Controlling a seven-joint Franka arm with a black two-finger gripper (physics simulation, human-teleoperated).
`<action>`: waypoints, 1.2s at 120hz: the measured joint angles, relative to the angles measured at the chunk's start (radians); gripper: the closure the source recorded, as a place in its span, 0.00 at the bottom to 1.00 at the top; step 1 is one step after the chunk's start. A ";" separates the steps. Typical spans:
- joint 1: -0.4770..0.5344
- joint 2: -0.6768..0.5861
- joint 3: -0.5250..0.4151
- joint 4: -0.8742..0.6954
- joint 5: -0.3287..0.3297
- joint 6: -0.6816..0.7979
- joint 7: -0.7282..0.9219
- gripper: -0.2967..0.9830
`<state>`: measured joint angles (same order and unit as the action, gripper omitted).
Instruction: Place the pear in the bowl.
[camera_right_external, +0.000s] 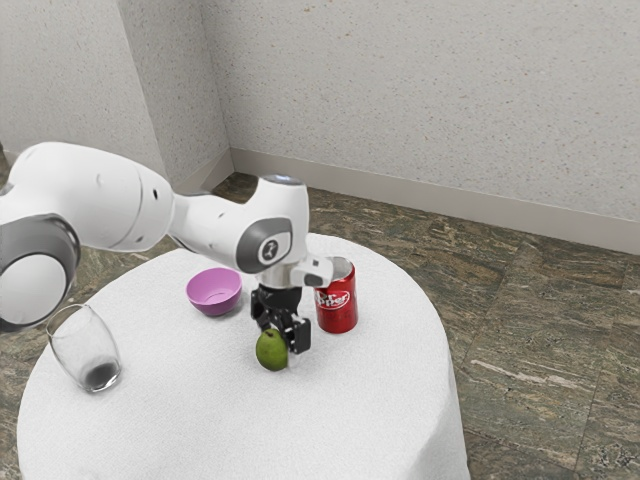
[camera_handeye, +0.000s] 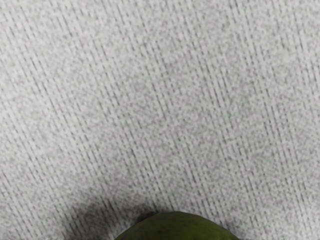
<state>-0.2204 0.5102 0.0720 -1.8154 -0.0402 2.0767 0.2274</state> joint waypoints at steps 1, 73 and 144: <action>0.000 0.000 0.000 0.000 0.000 -0.001 0.000 0.29; 0.001 -0.003 0.002 -0.004 -0.013 -0.052 -0.006 0.41; 0.067 -0.041 0.027 0.107 0.072 -0.187 -0.025 0.43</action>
<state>-0.1537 0.4690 0.0995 -1.7083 0.0320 1.8897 0.2019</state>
